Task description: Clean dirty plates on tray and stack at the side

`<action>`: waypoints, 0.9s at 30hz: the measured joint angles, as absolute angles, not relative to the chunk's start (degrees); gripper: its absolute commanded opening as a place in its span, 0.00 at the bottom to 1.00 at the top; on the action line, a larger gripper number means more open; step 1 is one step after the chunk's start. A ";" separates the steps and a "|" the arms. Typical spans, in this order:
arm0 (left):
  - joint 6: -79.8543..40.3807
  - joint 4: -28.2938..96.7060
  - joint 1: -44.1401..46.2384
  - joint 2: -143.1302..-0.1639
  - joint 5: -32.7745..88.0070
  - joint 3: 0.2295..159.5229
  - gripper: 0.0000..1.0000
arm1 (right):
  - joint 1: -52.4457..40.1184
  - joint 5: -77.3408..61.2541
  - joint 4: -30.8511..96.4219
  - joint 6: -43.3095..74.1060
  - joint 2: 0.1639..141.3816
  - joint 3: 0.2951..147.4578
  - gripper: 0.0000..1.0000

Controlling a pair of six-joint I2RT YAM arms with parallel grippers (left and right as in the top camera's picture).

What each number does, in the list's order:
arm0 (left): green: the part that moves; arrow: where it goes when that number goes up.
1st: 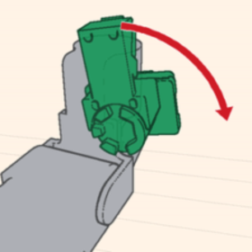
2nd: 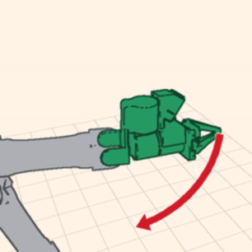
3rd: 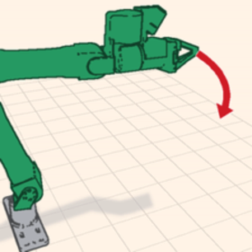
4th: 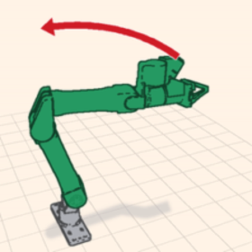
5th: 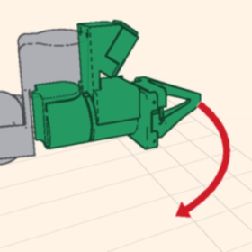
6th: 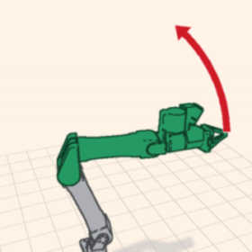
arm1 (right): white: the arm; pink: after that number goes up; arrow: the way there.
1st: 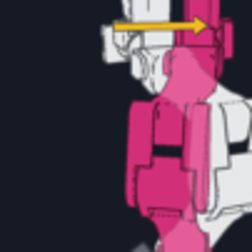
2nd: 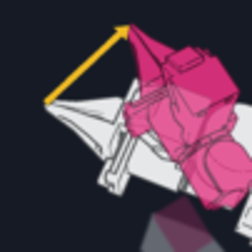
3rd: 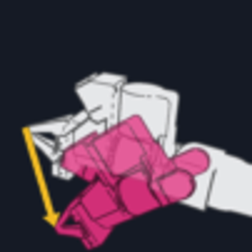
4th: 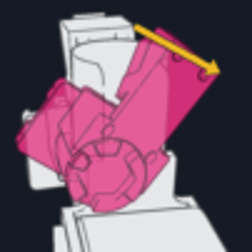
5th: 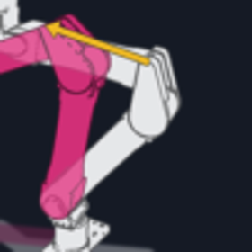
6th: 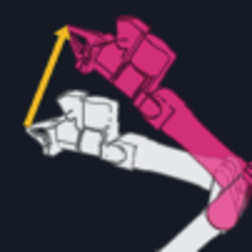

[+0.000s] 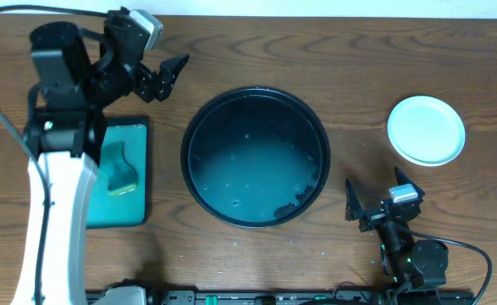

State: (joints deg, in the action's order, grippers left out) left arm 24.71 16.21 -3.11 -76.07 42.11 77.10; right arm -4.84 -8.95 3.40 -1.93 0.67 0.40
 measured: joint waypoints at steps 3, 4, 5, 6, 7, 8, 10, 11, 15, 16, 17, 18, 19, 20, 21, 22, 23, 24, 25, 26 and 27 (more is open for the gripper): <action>24.71 16.34 -3.09 -70.50 42.09 77.10 0.80 | -4.84 -8.95 3.40 -1.93 0.67 0.40 0.99; 24.71 16.34 -3.09 -68.42 42.06 77.06 0.80 | -4.84 -8.95 3.40 -1.93 0.67 0.40 0.99; 24.73 16.25 -3.07 -66.22 42.02 76.79 0.80 | -4.84 -8.95 3.40 -1.93 0.67 0.40 0.99; 24.71 16.23 -2.92 -64.03 41.85 76.25 0.80 | -4.84 -8.95 3.40 -1.93 0.67 0.40 0.99; 24.73 16.16 -2.72 -61.65 41.56 75.40 0.80 | -4.84 -8.95 3.40 -1.93 0.67 0.40 0.99; 24.73 16.08 -2.37 -59.27 41.06 74.22 0.80 | -4.84 -8.95 3.42 -1.93 0.67 0.40 0.99; 24.73 16.03 -1.63 -54.74 39.79 71.20 0.80 | -4.84 -8.93 3.40 -1.93 0.67 0.40 0.99; 24.73 16.08 -1.30 -52.73 39.05 69.36 0.80 | -4.84 -8.93 3.40 -1.93 0.67 0.40 0.99; 24.91 15.03 -0.54 -43.94 35.83 59.57 0.80 | -4.84 -8.93 3.40 -1.93 0.67 0.40 0.99; 24.95 13.78 -0.51 -41.58 35.09 56.40 0.80 | -4.84 -8.93 3.38 -1.91 0.67 0.40 0.99; 24.95 12.99 -0.51 -39.70 34.48 53.71 0.80 | -4.84 -8.93 3.42 -1.93 0.67 0.40 0.99; 25.19 11.57 -0.51 -37.19 33.93 50.09 0.80 | -4.84 -8.93 3.38 -1.93 0.67 0.40 0.99; 25.17 10.39 -0.51 -35.11 33.52 46.94 0.80 | -4.84 -8.93 3.40 -1.93 0.67 0.40 0.99; 25.34 8.23 -0.51 -32.60 33.12 43.18 0.80 | -4.84 -8.93 3.40 -1.93 0.67 0.40 0.99; 25.41 6.66 -0.51 -30.48 32.84 39.94 0.80 | -4.84 -8.93 3.42 -1.93 0.67 0.40 0.99; 25.36 5.06 -0.51 -28.64 32.58 37.12 0.80 | -4.84 -8.93 3.38 -1.93 0.67 0.40 0.99; 25.39 3.25 -0.51 -26.44 32.53 33.89 0.80 | -4.84 -8.93 3.40 -1.93 0.67 0.40 0.99; 25.39 1.65 -0.51 -24.56 32.40 31.18 0.80 | -4.84 -8.93 3.40 -1.93 0.67 0.40 0.99; 25.45 0.03 -0.51 -22.41 32.36 28.18 0.80 | -4.84 -8.93 3.42 -1.93 0.67 0.40 0.99; 25.47 -1.61 -0.51 -20.27 32.21 25.26 0.80 | -4.84 -8.93 3.40 -1.93 0.67 0.40 0.99; 25.50 -3.25 -0.51 -18.22 32.16 22.46 0.80 | -4.84 -8.93 3.40 -1.93 0.67 0.40 0.99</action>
State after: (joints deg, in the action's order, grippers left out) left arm 25.50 -3.25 -0.51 -18.22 32.16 22.46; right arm -4.84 -8.93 3.40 -1.93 0.67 0.40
